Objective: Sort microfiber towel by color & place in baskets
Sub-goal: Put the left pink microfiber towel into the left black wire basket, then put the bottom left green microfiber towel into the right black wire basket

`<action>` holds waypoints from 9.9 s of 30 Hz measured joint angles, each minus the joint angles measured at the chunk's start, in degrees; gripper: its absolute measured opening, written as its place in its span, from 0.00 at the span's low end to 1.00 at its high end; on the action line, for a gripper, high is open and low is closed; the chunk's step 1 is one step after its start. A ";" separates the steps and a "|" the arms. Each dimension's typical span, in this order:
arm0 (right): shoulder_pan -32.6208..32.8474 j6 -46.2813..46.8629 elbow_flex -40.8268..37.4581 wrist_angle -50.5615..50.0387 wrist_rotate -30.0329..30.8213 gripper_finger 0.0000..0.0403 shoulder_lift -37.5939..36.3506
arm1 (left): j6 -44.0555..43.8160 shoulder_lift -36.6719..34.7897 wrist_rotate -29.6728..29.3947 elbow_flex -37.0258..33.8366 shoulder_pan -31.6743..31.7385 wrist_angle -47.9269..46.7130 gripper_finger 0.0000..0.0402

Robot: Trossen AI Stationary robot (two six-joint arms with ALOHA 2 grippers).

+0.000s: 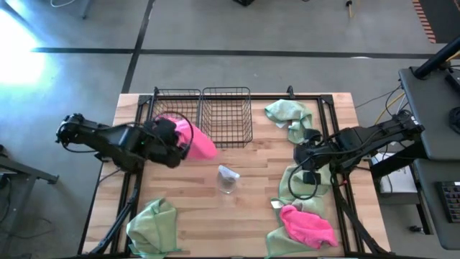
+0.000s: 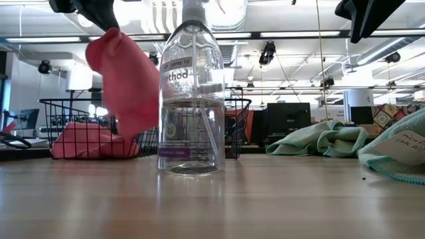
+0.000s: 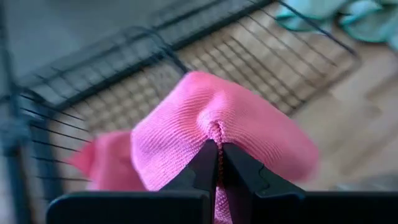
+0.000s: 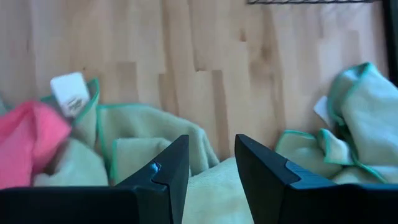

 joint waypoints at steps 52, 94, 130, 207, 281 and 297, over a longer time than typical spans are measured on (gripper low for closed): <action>0.00 5.84 0.00 6.47 5.69 0.31 0.23 | 9.49 -10.11 21.19 0.02 8.40 -5.25 0.35; 0.02 2.10 -0.04 13.76 10.93 0.31 0.54 | -42.13 6.21 23.65 0.02 -39.17 -2.47 0.35; 0.15 19.27 0.00 25.30 6.14 0.31 4.19 | -43.06 11.31 33.16 -11.47 -58.39 12.12 0.35; 0.11 12.56 0.00 15.82 3.57 0.31 4.21 | -56.14 11.38 32.91 -33.62 -47.42 40.36 0.01; -3.88 -6.24 2.27 3.20 8.50 0.31 -0.57 | 43.20 12.90 0.42 26.43 14.60 22.63 0.03; -9.01 -0.14 2.20 3.45 14.75 0.31 -0.77 | 63.75 26.51 28.67 25.73 28.93 31.62 0.03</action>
